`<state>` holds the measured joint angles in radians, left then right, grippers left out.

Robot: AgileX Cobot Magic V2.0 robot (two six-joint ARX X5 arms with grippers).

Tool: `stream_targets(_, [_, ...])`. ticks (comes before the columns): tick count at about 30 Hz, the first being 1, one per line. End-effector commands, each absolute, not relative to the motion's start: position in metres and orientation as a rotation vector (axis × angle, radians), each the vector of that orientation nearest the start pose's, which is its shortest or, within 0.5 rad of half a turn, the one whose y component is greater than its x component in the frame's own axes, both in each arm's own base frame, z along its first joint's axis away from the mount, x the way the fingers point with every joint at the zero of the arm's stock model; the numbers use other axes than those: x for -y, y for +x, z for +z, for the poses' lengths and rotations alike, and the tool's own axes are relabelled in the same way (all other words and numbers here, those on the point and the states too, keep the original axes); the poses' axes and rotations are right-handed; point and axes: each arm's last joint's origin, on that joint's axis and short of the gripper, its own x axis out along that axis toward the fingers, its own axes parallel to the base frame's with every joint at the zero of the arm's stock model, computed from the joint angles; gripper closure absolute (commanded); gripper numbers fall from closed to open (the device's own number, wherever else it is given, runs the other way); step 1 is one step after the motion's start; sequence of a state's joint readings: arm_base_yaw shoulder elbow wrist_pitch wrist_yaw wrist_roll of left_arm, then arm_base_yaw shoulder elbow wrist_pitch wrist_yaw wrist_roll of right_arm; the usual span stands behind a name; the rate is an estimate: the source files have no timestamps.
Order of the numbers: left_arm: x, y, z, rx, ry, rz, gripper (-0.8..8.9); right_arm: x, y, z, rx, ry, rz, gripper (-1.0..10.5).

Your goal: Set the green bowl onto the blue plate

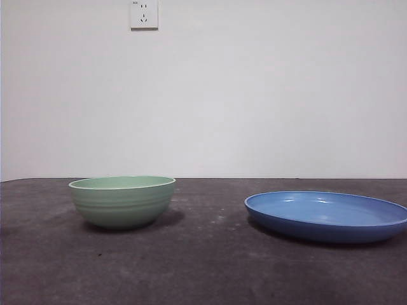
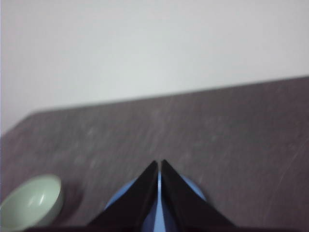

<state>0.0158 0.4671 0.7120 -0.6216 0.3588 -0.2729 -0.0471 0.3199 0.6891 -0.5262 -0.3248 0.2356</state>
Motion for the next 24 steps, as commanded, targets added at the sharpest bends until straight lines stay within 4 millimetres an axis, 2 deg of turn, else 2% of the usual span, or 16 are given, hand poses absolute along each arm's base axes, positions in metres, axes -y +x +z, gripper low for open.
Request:
stream_targets(1, [0.010,0.103,0.319,-0.452,-0.250,-0.354,8.04,-0.007,0.076,0.330,-0.258,0.174,0.313,9.4])
stream_targets(5, [0.015,0.112,0.331,-0.556,-0.207,-0.428,8.04,-0.009,0.087,0.348,-0.383,0.144,0.398,9.4])
stream_targets(11, [0.026,0.121,0.344,-0.675,-0.142,-0.563,8.04,-0.016,0.101,0.362,-0.555,0.115,0.531,9.4])
stream_targets(18, [0.038,0.123,0.349,-0.732,-0.095,-0.664,8.04,-0.026,0.106,0.357,-0.751,0.063,0.642,9.4])
stream_targets(24, [0.041,0.124,0.349,-0.734,-0.089,-0.682,8.04,-0.030,0.108,0.353,-0.804,0.050,0.677,9.4])
